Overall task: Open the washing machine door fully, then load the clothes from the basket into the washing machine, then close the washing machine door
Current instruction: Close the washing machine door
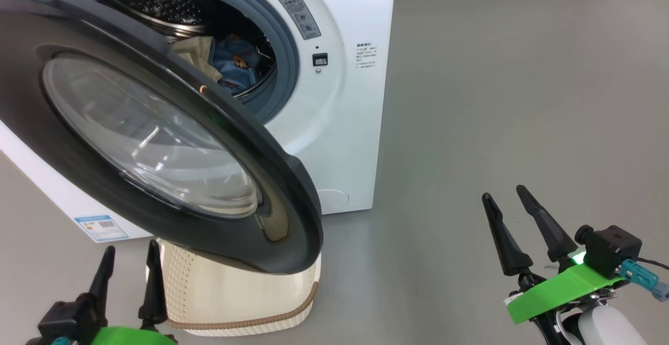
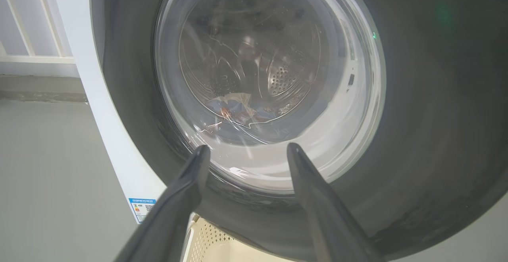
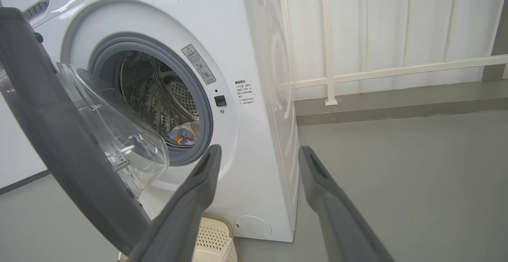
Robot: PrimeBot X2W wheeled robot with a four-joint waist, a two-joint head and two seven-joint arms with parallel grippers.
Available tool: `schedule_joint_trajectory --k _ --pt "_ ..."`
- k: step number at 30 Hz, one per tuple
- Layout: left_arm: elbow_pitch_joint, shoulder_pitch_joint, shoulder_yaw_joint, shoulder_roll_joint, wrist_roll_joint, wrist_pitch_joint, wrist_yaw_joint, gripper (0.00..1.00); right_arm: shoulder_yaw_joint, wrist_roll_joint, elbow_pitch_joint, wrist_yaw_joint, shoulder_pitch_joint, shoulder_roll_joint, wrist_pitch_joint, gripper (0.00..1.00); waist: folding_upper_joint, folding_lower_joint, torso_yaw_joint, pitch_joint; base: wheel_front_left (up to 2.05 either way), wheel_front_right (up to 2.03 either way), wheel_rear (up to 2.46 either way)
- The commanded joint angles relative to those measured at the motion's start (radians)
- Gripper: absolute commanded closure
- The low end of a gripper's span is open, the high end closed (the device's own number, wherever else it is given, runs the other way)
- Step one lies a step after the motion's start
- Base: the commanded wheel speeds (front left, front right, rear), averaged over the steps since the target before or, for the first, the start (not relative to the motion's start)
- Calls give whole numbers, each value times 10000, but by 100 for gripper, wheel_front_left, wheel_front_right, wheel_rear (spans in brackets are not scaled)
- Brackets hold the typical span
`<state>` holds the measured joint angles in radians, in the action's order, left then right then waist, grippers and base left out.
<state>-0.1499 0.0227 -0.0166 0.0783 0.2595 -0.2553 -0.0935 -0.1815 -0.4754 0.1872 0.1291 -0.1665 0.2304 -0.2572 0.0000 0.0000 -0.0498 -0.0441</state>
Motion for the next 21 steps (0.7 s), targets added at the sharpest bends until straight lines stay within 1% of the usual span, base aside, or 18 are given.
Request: schedule_joint_trajectory --k 1,8,9,10,11,12,13,14,15,16,17,18,19,21 --pt "200 191 -409 99 -109 -64 -63 0 -219 54 -224 16 -314 119 -46 0 0 0 12 25 0 0 0" --pt "224 183 -463 35 -174 -64 -127 0 -245 10 -237 16 -306 160 -46 0 0 0 70 26 0 0 0" --pt "230 183 -474 27 -181 -64 -134 0 -241 6 -239 16 -306 165 -46 2 0 0 85 24 0 0 0" --pt "236 183 -486 19 -184 -64 -141 0 -234 3 -241 16 -311 169 -46 9 0 0 104 22 0 0 0" --pt "239 183 -501 8 -178 -64 -146 0 -227 3 -243 16 -321 173 -46 26 0 0 127 20 0 0 0" --pt "240 185 -526 -8 -146 -64 -151 0 -234 3 -246 16 -340 184 -46 49 0 0 154 16 0 0 0" --pt "234 190 -551 -29 -86 -64 -158 0 -259 8 -262 16 -373 204 -46 53 0 0 184 13 0 0 0" --pt "234 190 -551 -29 -86 -64 -158 0 -259 8 -262 16 -373 204 -46 53 0 0 184 13 0 0 0" --pt "230 196 -556 -44 -53 -64 -167 0 -287 13 -284 16 -415 225 -46 58 0 0 215 12 0 0 0" --pt "228 200 -549 -54 -45 -64 -177 0 -314 17 -302 16 -468 250 -46 66 0 0 251 10 0 0 0" --pt "229 204 -555 -63 -37 -64 -184 0 -343 13 -323 16 -532 272 -46 77 0 0 292 6 0 0 0" --pt "227 209 -559 -75 -17 -64 -191 0 -368 10 -348 16 -602 292 -46 91 0 0 346 3 0 0 0" --pt "221 211 -563 -83 -9 -64 -198 0 -409 9 -371 16 -680 313 -46 100 0 0 398 6 0 0 0" --pt "196 211 -562 -95 -15 -64 -211 0 -513 8 -407 16 -839 349 -46 100 0 0 512 30 0 0 0"
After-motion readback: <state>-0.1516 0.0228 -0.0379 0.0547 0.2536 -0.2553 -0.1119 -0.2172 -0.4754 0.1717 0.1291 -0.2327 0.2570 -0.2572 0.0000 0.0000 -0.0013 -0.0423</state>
